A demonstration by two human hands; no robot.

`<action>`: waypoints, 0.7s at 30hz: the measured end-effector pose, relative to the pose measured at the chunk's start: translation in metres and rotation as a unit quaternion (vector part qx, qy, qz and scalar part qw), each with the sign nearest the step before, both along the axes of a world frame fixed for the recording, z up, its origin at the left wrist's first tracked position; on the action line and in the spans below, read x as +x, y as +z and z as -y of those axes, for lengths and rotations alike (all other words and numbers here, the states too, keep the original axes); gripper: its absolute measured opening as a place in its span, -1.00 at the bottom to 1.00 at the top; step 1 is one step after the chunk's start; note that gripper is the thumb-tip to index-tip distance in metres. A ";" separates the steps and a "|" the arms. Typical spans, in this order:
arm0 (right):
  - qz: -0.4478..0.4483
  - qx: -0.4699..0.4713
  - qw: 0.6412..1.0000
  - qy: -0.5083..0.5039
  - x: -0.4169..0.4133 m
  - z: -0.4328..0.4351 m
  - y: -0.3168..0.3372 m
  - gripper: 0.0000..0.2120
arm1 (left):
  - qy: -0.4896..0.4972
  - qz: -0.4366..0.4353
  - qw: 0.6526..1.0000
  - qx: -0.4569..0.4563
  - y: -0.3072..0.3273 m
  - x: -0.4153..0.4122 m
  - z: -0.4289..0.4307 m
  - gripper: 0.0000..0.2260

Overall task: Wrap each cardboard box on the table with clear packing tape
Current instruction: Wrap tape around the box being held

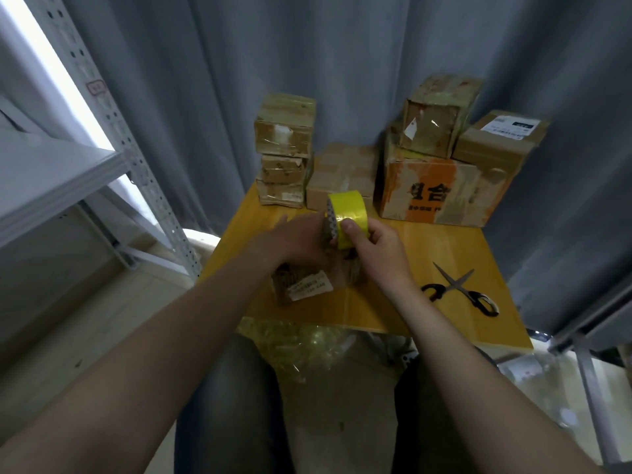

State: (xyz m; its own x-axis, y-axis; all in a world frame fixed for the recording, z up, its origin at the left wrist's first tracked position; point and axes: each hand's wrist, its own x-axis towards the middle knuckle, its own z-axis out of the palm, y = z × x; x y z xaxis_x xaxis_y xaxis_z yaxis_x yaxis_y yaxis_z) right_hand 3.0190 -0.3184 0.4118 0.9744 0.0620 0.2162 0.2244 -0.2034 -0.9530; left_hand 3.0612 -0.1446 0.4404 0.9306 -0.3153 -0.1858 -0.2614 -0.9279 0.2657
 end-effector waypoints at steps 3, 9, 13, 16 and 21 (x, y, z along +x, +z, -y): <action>-0.010 -0.006 1.000 -0.006 -0.001 -0.001 0.003 -0.71 | 0.019 0.043 0.999 0.024 -0.017 0.001 -0.002 -0.27; -0.017 0.007 1.000 -0.022 -0.025 0.005 0.027 -0.66 | -0.004 0.036 0.997 0.064 -0.018 0.006 0.001 -0.05; -0.038 0.014 0.999 -0.028 -0.054 0.012 0.025 -0.59 | -0.005 0.034 0.996 0.079 -0.018 0.005 0.002 -0.03; -0.076 0.015 0.997 -0.016 -0.073 0.014 0.009 -0.64 | -0.004 0.048 0.996 0.076 -0.021 0.005 0.000 -0.04; -0.125 0.004 0.991 -0.035 -0.082 0.012 -0.023 -0.73 | -0.008 0.054 0.996 0.068 -0.020 0.005 0.001 0.05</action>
